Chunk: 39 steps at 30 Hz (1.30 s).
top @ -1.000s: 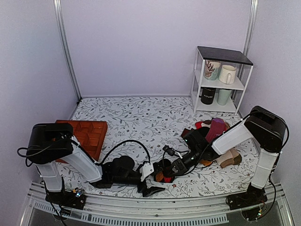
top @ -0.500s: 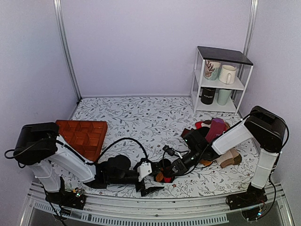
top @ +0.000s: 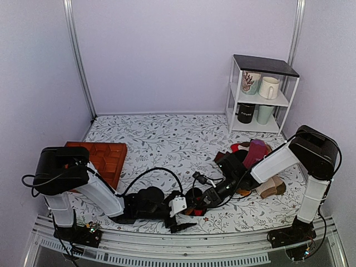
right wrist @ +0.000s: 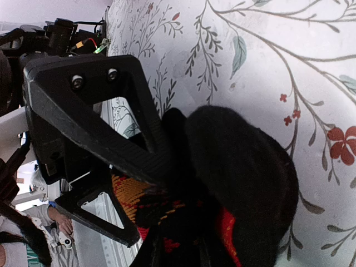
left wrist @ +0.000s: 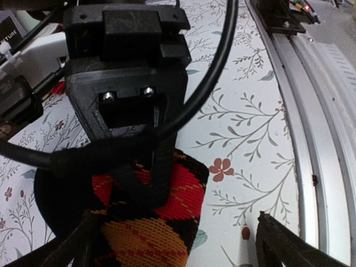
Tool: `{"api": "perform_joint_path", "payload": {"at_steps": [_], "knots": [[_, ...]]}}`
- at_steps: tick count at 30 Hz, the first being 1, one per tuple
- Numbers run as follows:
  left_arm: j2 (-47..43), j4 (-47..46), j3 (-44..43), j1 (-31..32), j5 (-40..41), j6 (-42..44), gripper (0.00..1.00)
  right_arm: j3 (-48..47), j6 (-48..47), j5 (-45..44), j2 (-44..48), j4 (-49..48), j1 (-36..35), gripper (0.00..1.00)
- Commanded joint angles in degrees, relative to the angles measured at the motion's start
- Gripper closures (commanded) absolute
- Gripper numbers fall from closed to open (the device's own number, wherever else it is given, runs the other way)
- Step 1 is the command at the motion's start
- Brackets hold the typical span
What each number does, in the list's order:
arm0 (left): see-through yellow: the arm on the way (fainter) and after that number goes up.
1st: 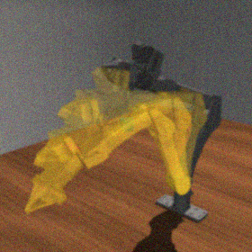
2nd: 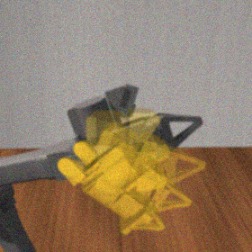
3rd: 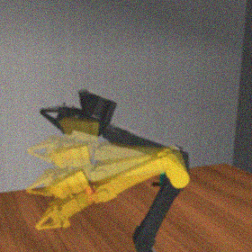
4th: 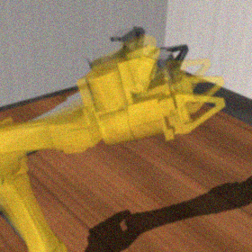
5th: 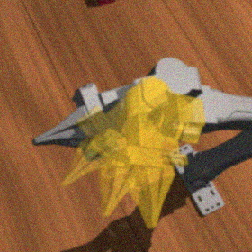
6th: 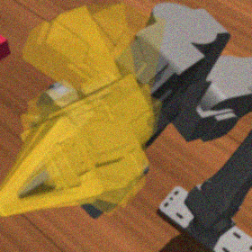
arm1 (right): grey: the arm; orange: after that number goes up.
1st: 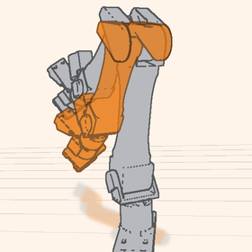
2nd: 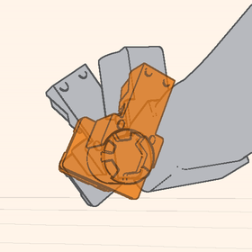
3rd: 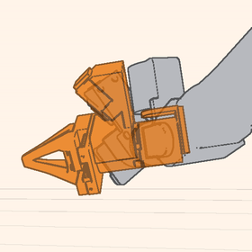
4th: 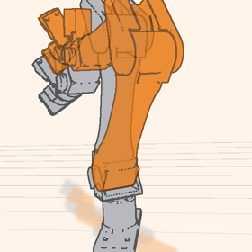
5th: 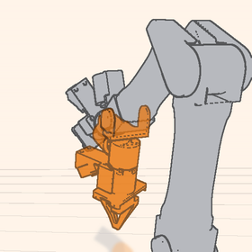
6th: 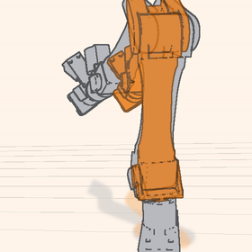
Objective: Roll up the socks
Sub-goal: Roll the sock at the center of the board.
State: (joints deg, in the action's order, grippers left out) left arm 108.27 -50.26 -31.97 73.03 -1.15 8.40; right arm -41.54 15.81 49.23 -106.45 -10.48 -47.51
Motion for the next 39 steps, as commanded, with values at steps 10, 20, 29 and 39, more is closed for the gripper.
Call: {"api": "perform_joint_path", "payload": {"at_steps": [10,20,29,39], "knots": [[7.57,4.58,-1.26,-1.32,-5.7,-1.07,0.32,2.63,-1.04,-9.68,-4.19,8.91,-0.49,0.89],[8.01,8.36,-2.36,-1.42,-9.39,-3.18,0.7,2.03,-0.96,-10.4,-4.6,9.67,-0.49,0.89],[11.26,14.77,-3.88,-3.6,-18.22,-11.41,1.0,0.03,-1.17,-12.62,-2.74,10.21,-0.48,0.78],[15.25,10.12,2.02,-5.66,-22.59,-22.55,1.0,0.78,-7.82,-20.31,6.85,3.25,-0.51,0.63]]}}
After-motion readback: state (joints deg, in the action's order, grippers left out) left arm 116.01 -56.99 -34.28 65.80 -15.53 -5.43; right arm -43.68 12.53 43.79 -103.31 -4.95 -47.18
